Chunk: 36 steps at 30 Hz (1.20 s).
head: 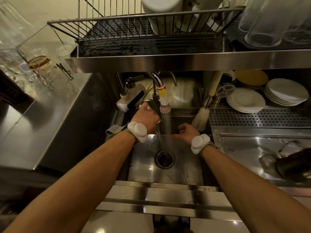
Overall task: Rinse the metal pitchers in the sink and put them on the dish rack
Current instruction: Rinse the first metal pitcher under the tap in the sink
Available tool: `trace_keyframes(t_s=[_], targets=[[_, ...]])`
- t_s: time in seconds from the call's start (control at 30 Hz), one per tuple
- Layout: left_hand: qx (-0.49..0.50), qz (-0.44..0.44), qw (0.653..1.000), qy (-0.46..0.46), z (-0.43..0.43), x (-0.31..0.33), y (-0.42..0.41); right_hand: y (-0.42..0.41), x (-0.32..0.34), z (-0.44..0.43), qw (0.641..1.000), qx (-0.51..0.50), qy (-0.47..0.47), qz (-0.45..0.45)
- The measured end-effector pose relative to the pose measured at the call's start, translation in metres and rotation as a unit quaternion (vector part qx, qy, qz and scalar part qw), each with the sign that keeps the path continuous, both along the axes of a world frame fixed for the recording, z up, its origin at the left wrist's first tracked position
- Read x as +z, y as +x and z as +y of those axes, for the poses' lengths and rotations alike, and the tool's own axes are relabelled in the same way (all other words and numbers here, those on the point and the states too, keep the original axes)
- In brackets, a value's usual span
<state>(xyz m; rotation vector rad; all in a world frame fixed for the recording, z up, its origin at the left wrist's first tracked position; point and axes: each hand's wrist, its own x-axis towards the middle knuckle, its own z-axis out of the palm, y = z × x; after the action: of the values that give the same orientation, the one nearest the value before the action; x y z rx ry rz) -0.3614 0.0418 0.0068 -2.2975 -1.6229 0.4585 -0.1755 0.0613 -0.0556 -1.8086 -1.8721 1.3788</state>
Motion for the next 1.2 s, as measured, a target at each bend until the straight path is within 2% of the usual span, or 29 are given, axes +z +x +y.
trace_keyframes(t_s=[0.1, 0.17, 0.2, 0.23, 0.3, 0.37, 0.5, 0.6, 0.67, 0.7, 0.8, 0.87, 1.0, 1.1, 1.2], targets=[[0.09, -0.116, 0.989, -0.022, -0.003, 0.001, 0.005, 0.004, 0.002, -0.001, 1.0, 0.017, 0.003, 0.007], [0.195, -0.23, 0.951, -0.07, -0.005, -0.006, 0.008, 0.006, 0.0, -0.002, 1.0, 0.012, 0.016, 0.019], [0.255, -0.308, 0.911, -0.099, -0.005, -0.011, 0.008, 0.007, -0.001, -0.002, 0.999, 0.006, 0.021, 0.027], [0.31, -0.402, 0.852, -0.125, -0.006, -0.018, 0.007, 0.007, -0.003, -0.001, 0.999, 0.005, 0.021, 0.034], [0.388, -0.576, 0.702, -0.155, -0.008, -0.029, 0.008, 0.007, -0.004, -0.003, 0.999, 0.01, 0.009, 0.045], [0.416, -0.679, 0.583, -0.162, -0.007, -0.039, 0.014, 0.006, -0.006, -0.003, 0.998, 0.014, -0.007, 0.059], [0.427, -0.785, 0.417, -0.167, -0.002, -0.037, 0.021, -0.005, -0.004, 0.0, 0.994, 0.004, -0.004, 0.105], [0.439, -0.807, 0.342, -0.195, 0.003, -0.033, 0.017, -0.015, -0.004, 0.005, 0.99, -0.026, -0.011, 0.14], [0.445, -0.803, 0.328, -0.223, 0.007, -0.034, 0.015, -0.022, -0.009, 0.009, 0.99, -0.047, -0.026, 0.134], [0.447, -0.797, 0.336, -0.228, 0.007, -0.036, 0.013, -0.025, -0.012, 0.01, 0.99, -0.053, -0.032, 0.123], [0.472, -0.748, 0.417, -0.209, 0.011, -0.051, -0.003, -0.034, -0.021, 0.011, 0.985, -0.094, -0.067, 0.128], [0.488, -0.724, 0.444, -0.203, 0.01, -0.066, -0.011, -0.037, -0.022, 0.006, 0.979, -0.126, -0.073, 0.144], [0.517, -0.717, 0.423, -0.201, 0.008, -0.085, -0.007, -0.043, -0.028, 0.003, 0.981, -0.149, -0.048, 0.113], [0.519, -0.721, 0.41, -0.205, 0.009, -0.09, -0.006, -0.044, -0.032, 0.003, 0.989, -0.129, -0.027, 0.074], [0.525, -0.739, 0.368, -0.207, 0.008, -0.092, -0.01, -0.04, -0.035, 0.0, 0.986, -0.128, -0.057, 0.087]])
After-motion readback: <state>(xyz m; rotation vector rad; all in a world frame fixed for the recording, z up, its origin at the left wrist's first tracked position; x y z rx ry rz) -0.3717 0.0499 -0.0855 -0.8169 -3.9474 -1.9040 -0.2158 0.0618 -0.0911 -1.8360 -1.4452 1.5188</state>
